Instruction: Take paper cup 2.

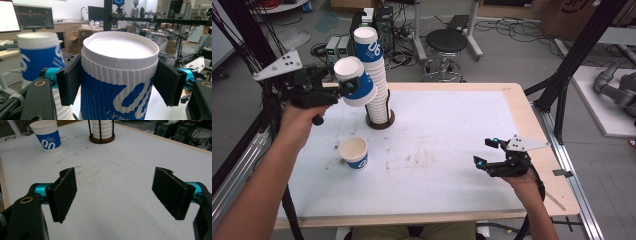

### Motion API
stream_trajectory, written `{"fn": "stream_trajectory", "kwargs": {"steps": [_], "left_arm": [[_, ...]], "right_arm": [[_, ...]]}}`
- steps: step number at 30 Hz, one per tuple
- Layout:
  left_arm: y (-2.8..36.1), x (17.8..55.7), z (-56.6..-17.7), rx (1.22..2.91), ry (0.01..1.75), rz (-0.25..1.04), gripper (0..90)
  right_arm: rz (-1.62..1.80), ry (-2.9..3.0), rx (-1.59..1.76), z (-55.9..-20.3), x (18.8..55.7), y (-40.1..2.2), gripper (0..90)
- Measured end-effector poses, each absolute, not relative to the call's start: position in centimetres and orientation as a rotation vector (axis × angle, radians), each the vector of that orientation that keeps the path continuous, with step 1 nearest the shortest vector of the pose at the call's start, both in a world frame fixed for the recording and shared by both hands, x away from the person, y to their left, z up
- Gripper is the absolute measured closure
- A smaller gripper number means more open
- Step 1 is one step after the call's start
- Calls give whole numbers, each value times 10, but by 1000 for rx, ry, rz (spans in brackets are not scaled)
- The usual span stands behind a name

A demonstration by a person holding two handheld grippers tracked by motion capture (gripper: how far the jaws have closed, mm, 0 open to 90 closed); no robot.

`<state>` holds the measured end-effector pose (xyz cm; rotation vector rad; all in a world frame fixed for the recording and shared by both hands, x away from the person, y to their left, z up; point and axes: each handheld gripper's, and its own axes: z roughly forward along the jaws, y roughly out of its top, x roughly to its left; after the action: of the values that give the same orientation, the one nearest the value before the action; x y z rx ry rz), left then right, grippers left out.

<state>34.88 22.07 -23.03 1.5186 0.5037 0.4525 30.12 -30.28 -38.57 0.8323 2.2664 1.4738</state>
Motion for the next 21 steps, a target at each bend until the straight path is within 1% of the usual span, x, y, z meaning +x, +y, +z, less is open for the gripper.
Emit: {"fn": "stream_trajectory", "kwargs": {"steps": [9,21], "left_arm": [[195,341,-262,1550,457,394,288],[164,336,-289,1613,414,334,287]], "right_arm": [[1473,2268,832,-387,301,-302,205],[1469,2277,822,-387,303,-298,205]]}}
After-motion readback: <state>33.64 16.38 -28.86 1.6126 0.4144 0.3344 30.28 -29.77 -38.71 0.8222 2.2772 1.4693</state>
